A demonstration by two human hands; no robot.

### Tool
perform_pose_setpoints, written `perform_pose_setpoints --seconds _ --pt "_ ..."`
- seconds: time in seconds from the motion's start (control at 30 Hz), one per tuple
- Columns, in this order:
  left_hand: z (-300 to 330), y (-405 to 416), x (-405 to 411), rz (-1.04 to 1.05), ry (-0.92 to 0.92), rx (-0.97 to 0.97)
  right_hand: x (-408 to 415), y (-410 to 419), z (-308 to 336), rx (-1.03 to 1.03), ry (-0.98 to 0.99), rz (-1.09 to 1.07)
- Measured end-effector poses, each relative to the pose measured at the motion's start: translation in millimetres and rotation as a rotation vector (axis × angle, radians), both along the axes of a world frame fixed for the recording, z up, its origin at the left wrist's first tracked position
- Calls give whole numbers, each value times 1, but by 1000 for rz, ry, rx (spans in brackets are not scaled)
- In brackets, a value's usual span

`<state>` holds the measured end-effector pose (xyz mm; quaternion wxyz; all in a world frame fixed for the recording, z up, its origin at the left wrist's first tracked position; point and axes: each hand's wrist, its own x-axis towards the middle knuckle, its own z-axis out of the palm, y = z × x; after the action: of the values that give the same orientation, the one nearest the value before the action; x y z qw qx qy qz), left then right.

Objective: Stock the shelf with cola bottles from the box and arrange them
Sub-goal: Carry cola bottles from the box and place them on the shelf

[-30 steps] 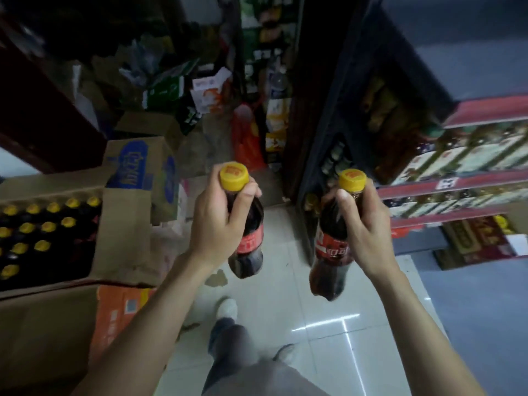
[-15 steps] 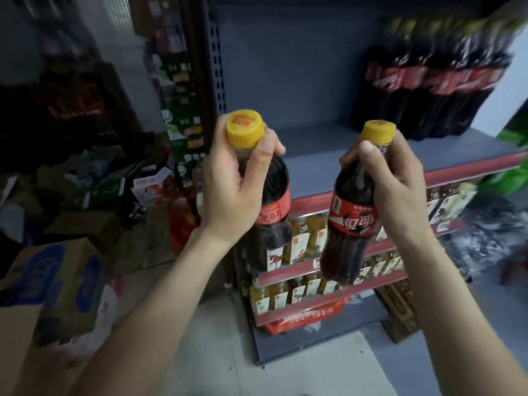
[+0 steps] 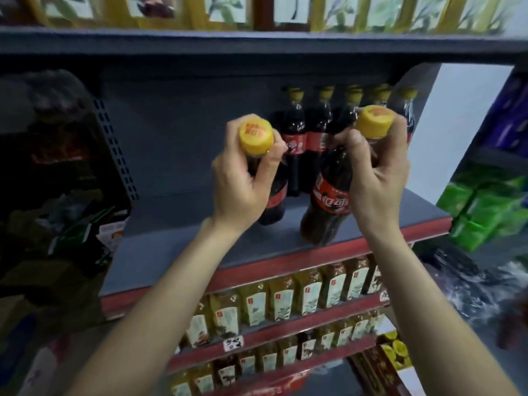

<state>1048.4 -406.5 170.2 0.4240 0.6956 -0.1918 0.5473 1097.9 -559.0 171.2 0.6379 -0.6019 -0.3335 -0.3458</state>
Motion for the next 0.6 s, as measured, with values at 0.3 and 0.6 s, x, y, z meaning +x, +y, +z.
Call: perform_pose_setpoints --seconds 0.3,0.6 --pt "4 -87 118 205 275 -97 119 -85 0 7 101 -47" --pt "3 -150 194 238 385 -111 223 -145 -2 -38 167 -155"
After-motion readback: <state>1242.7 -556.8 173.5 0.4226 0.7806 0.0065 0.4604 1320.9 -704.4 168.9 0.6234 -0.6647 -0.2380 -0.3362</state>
